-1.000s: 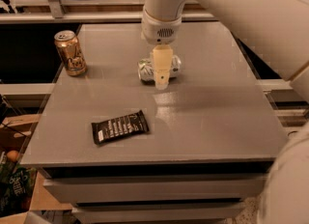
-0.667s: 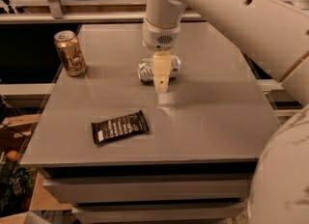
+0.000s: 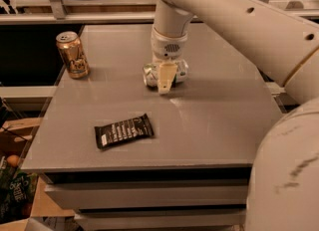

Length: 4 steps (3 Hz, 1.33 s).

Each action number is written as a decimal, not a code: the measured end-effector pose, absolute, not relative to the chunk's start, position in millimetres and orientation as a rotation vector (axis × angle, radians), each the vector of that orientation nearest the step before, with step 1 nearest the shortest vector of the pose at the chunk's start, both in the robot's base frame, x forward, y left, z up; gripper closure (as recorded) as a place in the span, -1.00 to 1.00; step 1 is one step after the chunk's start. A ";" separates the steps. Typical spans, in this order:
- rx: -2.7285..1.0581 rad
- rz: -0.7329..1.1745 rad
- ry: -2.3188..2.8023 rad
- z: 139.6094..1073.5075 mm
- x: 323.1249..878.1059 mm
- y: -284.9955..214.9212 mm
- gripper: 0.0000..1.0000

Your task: Pick 7up can

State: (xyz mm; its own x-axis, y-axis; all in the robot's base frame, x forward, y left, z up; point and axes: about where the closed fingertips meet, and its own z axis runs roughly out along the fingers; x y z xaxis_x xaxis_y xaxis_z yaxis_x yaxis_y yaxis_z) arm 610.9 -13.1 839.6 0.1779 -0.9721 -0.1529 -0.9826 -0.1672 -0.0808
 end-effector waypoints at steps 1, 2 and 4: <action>-2.281 0.096 1.915 841.8 613.5 -14.8 0.26; -2.274 0.068 1.889 859.6 616.6 -14.9 0.73; -2.264 0.014 1.826 895.2 619.5 -15.5 1.00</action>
Offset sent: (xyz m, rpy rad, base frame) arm 0.0051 -0.0056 0.0470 0.0028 -0.0586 0.0183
